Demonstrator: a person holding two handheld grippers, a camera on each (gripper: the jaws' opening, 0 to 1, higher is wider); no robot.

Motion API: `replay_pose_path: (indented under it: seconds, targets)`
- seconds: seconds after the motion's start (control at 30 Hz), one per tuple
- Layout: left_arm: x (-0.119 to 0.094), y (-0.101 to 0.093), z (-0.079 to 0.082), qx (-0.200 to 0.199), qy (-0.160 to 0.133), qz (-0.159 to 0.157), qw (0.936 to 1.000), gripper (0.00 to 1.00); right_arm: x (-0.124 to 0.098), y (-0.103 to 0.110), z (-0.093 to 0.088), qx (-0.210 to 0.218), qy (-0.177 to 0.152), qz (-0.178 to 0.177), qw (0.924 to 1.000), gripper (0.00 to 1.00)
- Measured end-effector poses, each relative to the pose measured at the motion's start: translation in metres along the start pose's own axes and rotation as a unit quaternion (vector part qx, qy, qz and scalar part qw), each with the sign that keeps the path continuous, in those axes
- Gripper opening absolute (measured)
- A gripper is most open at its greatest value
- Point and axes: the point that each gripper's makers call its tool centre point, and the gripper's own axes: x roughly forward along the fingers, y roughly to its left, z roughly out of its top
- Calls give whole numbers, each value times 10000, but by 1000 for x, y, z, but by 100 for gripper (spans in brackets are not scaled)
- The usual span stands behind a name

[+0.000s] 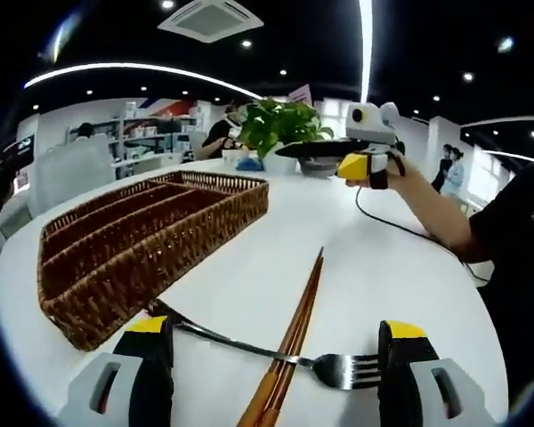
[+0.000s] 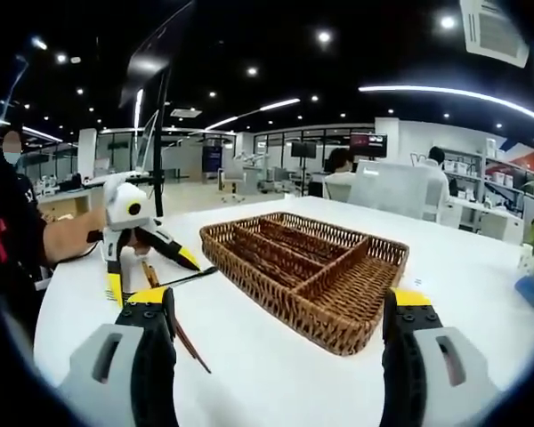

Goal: Arrange the knives, forks, and spoons in their matching storage slots by inserting each utensil handle-first until every utensil is classified and aligned in the correct compartment

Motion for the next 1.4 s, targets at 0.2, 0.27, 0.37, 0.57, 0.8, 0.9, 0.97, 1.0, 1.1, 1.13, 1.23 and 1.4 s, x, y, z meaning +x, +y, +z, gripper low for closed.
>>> replay_pose_path:
  seconds: [0.2,0.27,0.37,0.57,0.8,0.9,0.97,1.0,1.1,1.13,1.23,1.4]
  targets:
    - [-1,3,-4,233,140,127,9996,100,1,0,-3,-2,40,0,10000,99]
    - [-5,4,-6,236,181,109,9995,100,1,0,-3,-9,46,2,10000,99]
    - [-12,10,-9,234,217,119,9994,100,1,-1,-3,2,37,-4,10000,99]
    - [-18,12,-12,278,264,172,9991,76,1,1,-3,-14,48,5,10000,99]
    - [-19,2,-10,367,315,-34,9988,54,1,0,-4,-25,60,2,10000,99]
    - [-20,-3,-9,469,334,-152,9982,32,1,1,-4,-34,69,3,10000,99]
    - [-20,-3,-7,475,333,-138,9982,30,1,1,-4,-38,76,1,10000,99]
    - [-20,-3,-7,484,331,-148,9982,26,1,1,-4,-45,76,2,10000,99]
    - [-20,-6,-7,561,356,-172,9976,16,1,1,-3,-42,64,1,10000,99]
    - [-22,-6,-7,583,352,-125,9976,15,1,0,-3,-38,57,-2,10000,99]
    - [-23,-9,-7,585,347,-138,9976,14,1,0,-3,-38,63,-6,10000,99]
    - [-26,-13,-7,517,344,-170,9979,11,1,1,-3,-55,69,-1,10000,99]
